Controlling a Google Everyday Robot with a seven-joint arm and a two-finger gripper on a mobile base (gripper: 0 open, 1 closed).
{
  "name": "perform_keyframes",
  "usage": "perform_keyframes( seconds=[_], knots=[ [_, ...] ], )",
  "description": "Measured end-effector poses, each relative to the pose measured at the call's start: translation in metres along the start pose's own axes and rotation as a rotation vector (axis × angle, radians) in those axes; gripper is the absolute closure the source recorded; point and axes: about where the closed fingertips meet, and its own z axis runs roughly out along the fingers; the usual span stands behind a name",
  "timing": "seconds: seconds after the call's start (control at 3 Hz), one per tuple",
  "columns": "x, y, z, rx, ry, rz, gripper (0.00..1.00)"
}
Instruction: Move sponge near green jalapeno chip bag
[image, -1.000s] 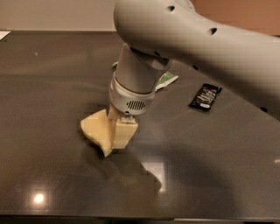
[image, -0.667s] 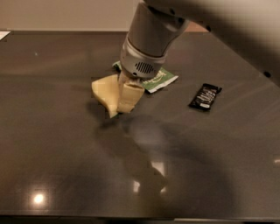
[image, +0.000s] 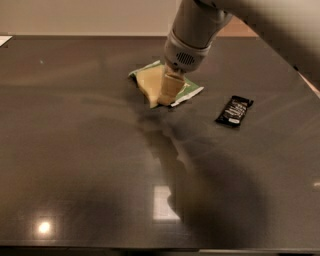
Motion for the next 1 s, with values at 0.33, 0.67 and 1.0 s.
perform_keyframes(
  seconds=[0.33,0.67,1.0],
  knots=[
    [0.074,-0.062,0.038,0.048,0.130,0.116,0.48],
    [0.046,-0.038,0.026,0.025,0.084,0.069,0.00],
    [0.028,-0.023,0.017,0.014,0.052,0.041,0.00]
  ],
)
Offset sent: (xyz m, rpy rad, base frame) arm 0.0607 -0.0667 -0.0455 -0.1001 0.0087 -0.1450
